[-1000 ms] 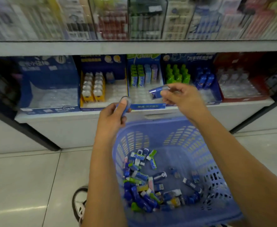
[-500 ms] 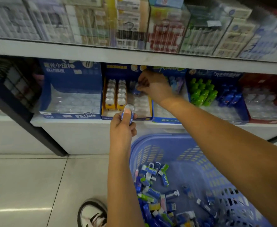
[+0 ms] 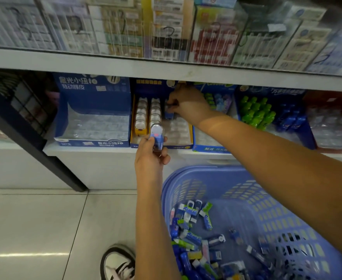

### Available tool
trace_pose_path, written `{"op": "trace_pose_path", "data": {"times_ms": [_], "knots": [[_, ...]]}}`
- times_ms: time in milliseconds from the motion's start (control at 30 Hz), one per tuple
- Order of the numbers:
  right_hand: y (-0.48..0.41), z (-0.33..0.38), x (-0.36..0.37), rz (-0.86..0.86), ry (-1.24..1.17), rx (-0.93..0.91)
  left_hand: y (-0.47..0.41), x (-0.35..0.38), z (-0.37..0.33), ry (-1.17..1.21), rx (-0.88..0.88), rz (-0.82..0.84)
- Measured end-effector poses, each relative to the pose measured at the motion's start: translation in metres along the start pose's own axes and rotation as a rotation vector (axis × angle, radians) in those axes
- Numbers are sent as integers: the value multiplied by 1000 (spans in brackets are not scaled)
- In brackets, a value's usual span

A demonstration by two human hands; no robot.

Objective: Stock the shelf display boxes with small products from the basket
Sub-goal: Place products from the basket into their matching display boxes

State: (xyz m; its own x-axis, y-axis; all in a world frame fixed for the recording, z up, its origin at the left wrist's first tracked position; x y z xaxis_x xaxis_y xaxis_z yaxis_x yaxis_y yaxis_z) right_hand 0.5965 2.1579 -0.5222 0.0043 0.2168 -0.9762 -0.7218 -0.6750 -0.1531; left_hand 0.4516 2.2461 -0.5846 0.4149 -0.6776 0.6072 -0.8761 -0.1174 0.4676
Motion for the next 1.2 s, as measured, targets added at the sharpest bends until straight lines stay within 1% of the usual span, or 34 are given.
{"op": "trace_pose_path", "data": {"times_ms": [67, 100, 167, 200, 267, 300, 367, 433, 467, 500, 533, 567, 633, 733, 800, 867, 967, 1033, 1200], "knots": [[3, 4, -5, 33, -4, 6, 1, 1, 1, -21, 7, -33], [7, 6, -9, 38, -21, 17, 2, 2, 1, -69, 31, -42], [21, 12, -15, -33, -130, 69, 5, 3, 2, -214, 115, -43], [31, 16, -17, -87, -287, 113, 7, 5, 2, -280, 158, -37], [58, 29, -20, -128, -744, 156, 10, 9, 1, -375, 227, -27], [70, 36, -23, -114, -876, 120, 11, 12, 1, -407, 248, -21], [87, 38, -26, -113, -941, 63, 15, 18, 2, -440, 265, -7], [90, 27, -29, -193, -934, 124, 17, 23, 5, -522, 293, -30], [88, 19, -29, -253, -895, 171, 18, 25, 7, -625, 328, -67], [84, 10, -31, -310, -807, 219, 18, 26, 8, -757, 374, -110], [78, 2, -33, -347, -669, 243, 17, 27, 9, -897, 424, -148], [71, -5, -34, -358, -530, 236, 16, 29, 11, -1024, 454, -169], [54, -12, -34, -342, -351, 197, 14, 30, 17, -1181, 435, -167], [32, -20, -23, -253, -258, 171, 11, 29, 22, -1247, 394, -158], [24, -22, -15, -171, -203, 156, 8, 27, 21, -1299, 398, -154], [18, -25, -11, -103, -218, 173, 5, 28, 22, -1360, 413, -137], [11, -25, -6, -27, -150, 144, 3, 30, 23, -1380, 420, -130], [10, -27, -7, -6, -129, 143, 3, 30, 23, -1379, 439, -126], [8, -31, -3, -30, -40, 176, 2, 28, 25, -1372, 467, -116]]}}
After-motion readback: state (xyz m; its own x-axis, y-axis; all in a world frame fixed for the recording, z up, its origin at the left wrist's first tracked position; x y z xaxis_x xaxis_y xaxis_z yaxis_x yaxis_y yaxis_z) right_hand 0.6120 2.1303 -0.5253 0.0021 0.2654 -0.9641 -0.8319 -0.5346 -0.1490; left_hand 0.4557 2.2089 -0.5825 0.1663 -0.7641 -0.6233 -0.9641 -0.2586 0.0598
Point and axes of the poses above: each hand's wrist, its own y-axis away from the middle knuckle, its own x-axis out of the palm, z = x × y, the point moved 4 cm from there along -y, towards the middle knuckle, and after that the axes turned 15 degrees about -x, right-handed, at the moved point
